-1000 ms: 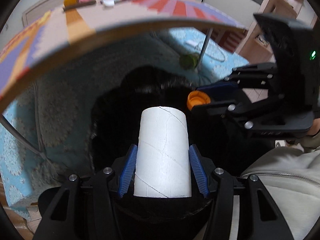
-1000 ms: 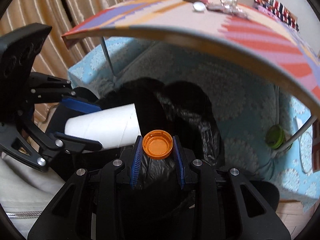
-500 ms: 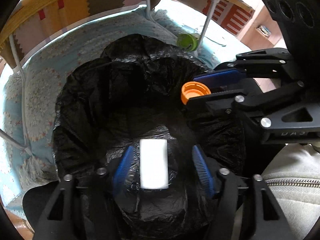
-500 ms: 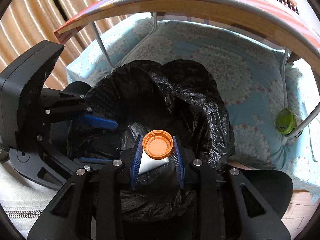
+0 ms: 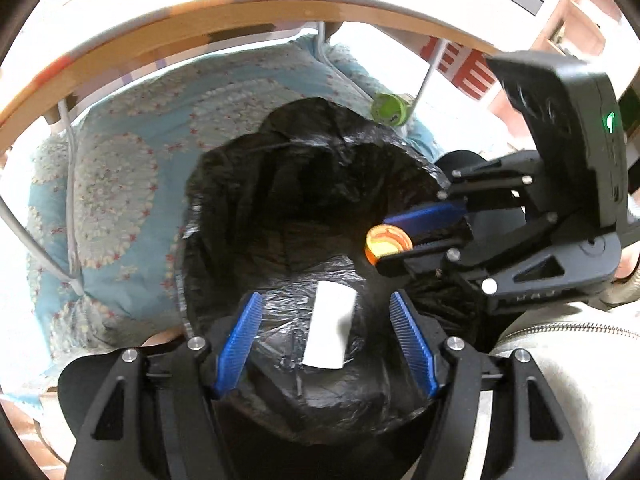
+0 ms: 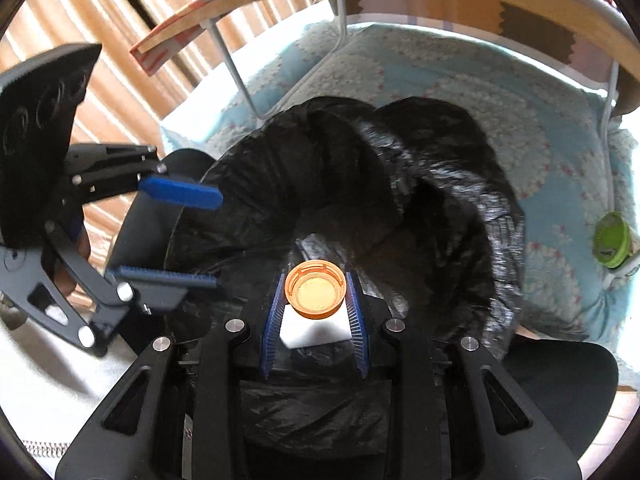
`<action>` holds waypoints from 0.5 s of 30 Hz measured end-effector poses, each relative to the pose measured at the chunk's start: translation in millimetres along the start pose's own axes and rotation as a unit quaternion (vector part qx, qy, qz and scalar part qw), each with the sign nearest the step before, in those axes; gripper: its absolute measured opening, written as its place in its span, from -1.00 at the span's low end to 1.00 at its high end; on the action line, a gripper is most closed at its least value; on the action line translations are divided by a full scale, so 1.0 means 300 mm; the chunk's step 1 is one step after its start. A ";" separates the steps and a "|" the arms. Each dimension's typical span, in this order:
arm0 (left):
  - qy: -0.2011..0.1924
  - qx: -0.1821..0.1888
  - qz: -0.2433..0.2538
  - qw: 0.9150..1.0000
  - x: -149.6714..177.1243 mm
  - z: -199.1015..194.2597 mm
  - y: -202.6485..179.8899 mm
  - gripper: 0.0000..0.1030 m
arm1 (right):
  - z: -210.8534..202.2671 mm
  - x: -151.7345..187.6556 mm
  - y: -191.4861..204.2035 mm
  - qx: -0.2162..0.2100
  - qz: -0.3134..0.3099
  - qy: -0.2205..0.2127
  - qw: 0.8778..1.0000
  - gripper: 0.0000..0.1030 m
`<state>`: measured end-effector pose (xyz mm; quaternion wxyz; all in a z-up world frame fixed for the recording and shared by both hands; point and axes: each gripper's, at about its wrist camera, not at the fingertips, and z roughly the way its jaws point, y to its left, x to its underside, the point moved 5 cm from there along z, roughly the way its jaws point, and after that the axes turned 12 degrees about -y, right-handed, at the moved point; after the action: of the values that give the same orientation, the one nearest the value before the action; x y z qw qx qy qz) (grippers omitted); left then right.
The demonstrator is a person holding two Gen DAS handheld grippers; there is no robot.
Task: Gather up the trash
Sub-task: 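Carry the cap and tube over the black bin and open both grippers, then raise both tools back over the mat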
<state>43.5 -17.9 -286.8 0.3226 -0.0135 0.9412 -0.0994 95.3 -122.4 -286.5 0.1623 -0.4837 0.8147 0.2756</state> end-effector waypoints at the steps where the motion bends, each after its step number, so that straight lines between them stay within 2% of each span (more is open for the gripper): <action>1: 0.001 -0.007 -0.006 1.000 0.000 -0.004 0.014 0.24 | 0.005 0.001 0.005 -0.002 -0.002 0.003 1.000 -0.31; 4: -0.007 -0.015 -0.014 1.000 -0.014 -0.024 0.034 0.24 | -0.008 -0.003 0.016 -0.002 -0.009 -0.002 1.000 -0.08; 15: -0.045 -0.020 0.008 0.999 -0.095 -0.105 0.019 0.24 | -0.090 -0.047 -0.020 0.020 0.003 -0.032 0.999 -0.07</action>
<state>47.1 -4.0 -246.3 0.3653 -0.0174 0.9276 -0.0770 107.4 -131.1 -259.3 0.1965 -0.4688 0.8160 0.2752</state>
